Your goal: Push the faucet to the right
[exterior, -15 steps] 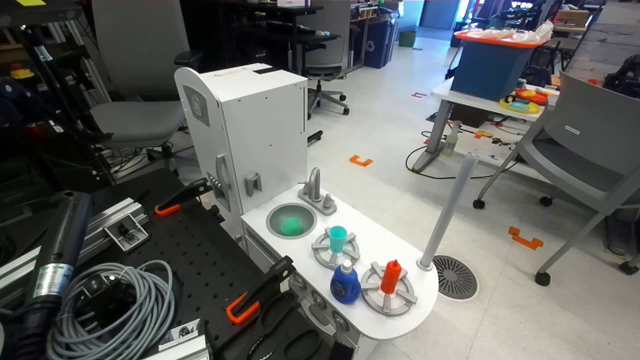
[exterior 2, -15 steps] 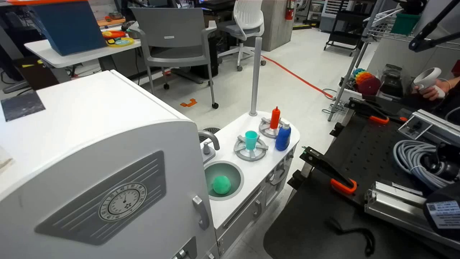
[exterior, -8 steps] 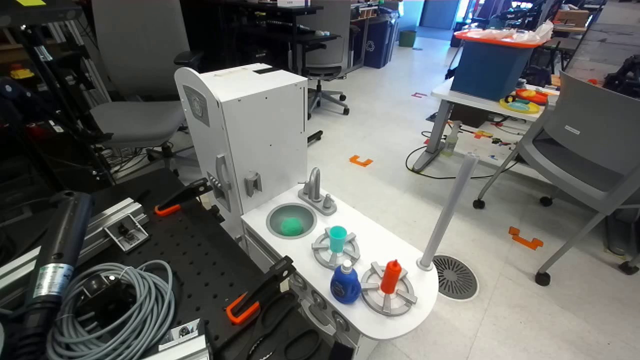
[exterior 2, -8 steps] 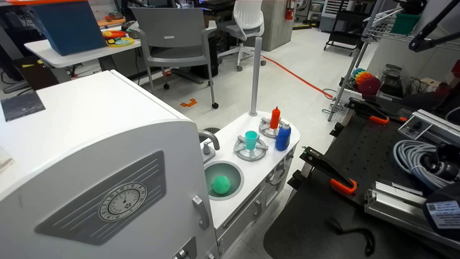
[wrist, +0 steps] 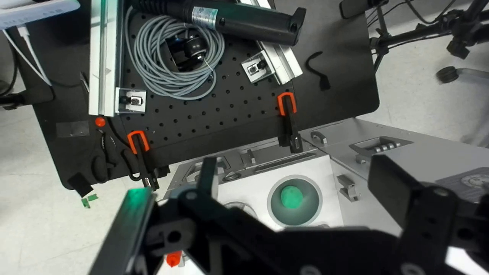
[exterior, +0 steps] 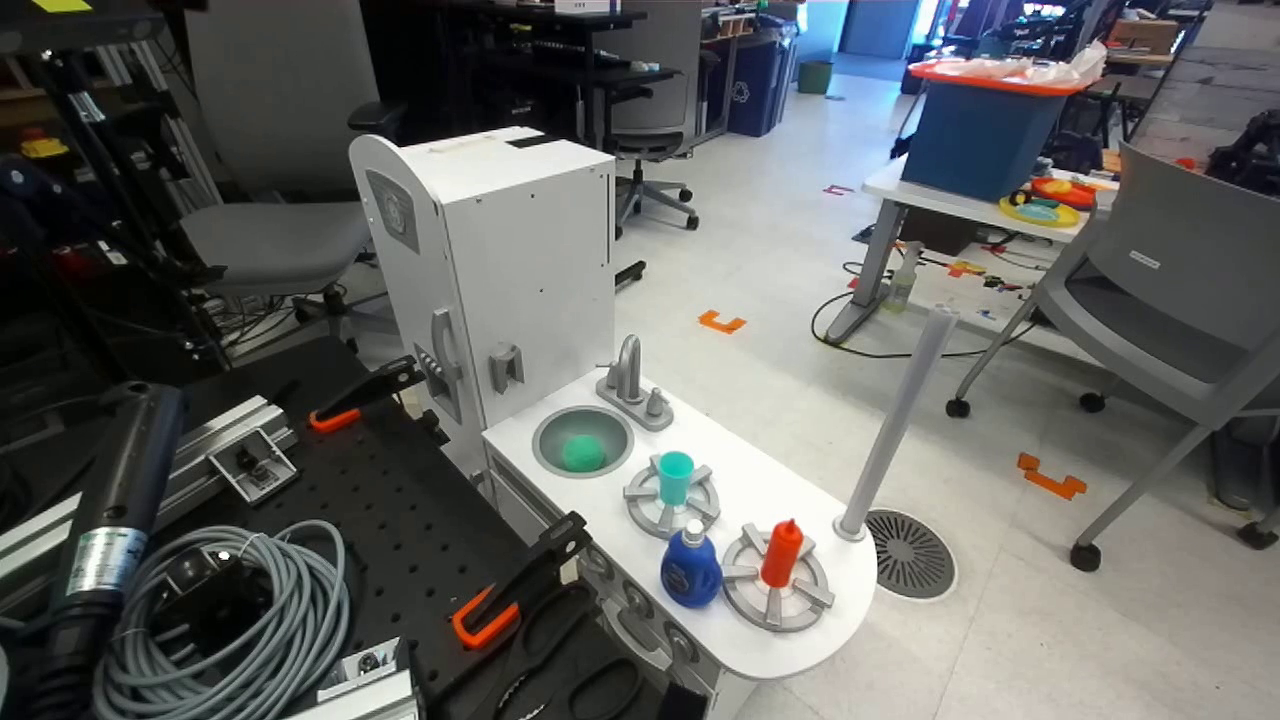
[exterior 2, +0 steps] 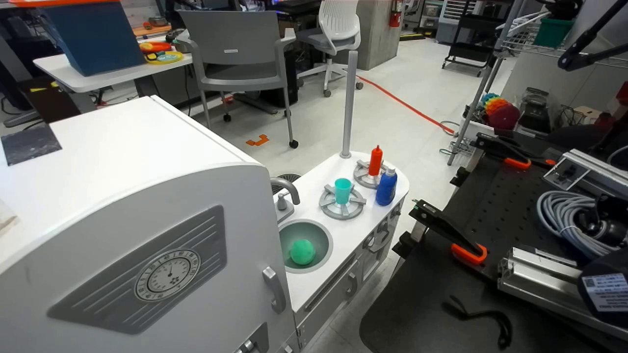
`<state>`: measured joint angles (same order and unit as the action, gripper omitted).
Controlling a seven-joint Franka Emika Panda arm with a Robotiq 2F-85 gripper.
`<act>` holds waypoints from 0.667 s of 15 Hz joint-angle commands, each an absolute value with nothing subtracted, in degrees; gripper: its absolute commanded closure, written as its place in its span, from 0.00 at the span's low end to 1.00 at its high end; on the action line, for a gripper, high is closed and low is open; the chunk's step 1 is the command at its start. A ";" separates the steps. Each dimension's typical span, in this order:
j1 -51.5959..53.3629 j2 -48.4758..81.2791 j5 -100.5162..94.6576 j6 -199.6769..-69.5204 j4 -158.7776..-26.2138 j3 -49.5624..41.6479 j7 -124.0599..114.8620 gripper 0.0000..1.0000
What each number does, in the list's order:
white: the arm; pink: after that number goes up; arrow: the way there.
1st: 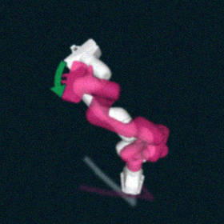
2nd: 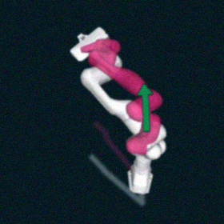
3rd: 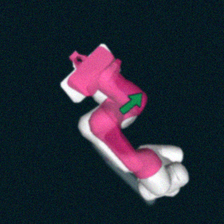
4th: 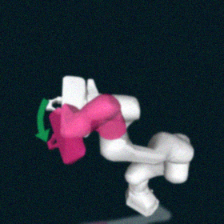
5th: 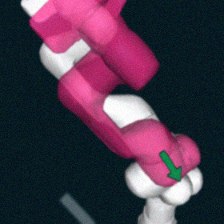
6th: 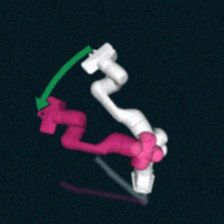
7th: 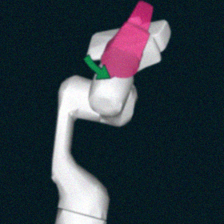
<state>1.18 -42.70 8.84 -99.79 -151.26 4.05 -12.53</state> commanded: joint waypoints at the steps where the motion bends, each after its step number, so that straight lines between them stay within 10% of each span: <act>1: -1.08 -28.61 7.08 -106.94 -146.50 6.39 -15.81 0.00; 10: -1.23 5.48 -14.66 -133.52 -134.22 7.88 -32.95 0.00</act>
